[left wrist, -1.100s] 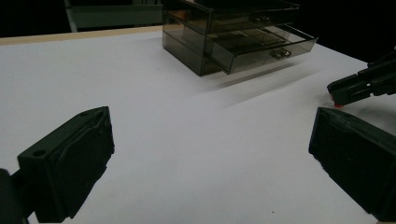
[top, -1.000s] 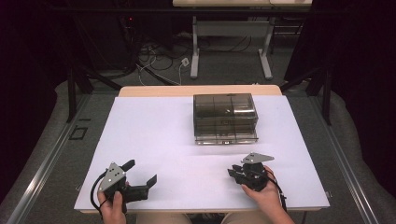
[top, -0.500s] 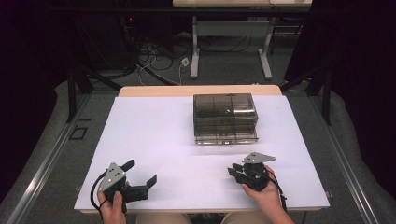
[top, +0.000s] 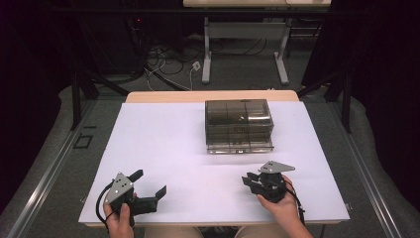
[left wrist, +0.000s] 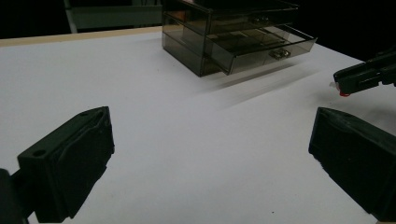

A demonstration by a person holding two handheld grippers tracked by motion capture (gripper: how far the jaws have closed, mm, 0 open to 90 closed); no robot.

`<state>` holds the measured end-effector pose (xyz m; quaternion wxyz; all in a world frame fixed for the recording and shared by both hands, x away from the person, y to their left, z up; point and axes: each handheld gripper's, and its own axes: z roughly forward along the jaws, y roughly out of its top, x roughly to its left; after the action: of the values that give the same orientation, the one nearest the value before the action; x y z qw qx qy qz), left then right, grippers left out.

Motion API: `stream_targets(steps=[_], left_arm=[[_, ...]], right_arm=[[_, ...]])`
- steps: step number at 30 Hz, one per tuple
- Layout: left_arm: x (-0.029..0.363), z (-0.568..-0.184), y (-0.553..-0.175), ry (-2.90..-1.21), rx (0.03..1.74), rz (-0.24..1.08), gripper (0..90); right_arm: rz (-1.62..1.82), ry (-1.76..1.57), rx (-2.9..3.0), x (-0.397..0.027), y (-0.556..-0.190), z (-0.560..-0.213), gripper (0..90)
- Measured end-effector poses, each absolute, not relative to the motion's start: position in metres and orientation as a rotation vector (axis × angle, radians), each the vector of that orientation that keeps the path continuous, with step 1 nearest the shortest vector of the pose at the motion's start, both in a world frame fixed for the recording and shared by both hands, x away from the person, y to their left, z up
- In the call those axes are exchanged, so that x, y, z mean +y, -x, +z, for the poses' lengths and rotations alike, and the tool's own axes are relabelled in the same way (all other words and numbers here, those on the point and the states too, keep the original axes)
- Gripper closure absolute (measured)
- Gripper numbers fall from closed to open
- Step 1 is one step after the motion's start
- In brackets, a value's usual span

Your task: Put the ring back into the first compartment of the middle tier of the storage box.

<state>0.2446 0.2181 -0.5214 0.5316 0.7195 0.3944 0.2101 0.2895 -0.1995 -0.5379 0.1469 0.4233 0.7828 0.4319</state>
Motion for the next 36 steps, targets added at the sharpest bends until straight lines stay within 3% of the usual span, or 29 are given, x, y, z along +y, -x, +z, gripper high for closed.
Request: stream_targets(steps=[36], left_arm=[[0.219,-0.522,-0.244,-1.713,0.947,0.496,0.6]], right_arm=[[1.251,-1.151,2.242,-0.195,-0.295,-0.502,71.2]])
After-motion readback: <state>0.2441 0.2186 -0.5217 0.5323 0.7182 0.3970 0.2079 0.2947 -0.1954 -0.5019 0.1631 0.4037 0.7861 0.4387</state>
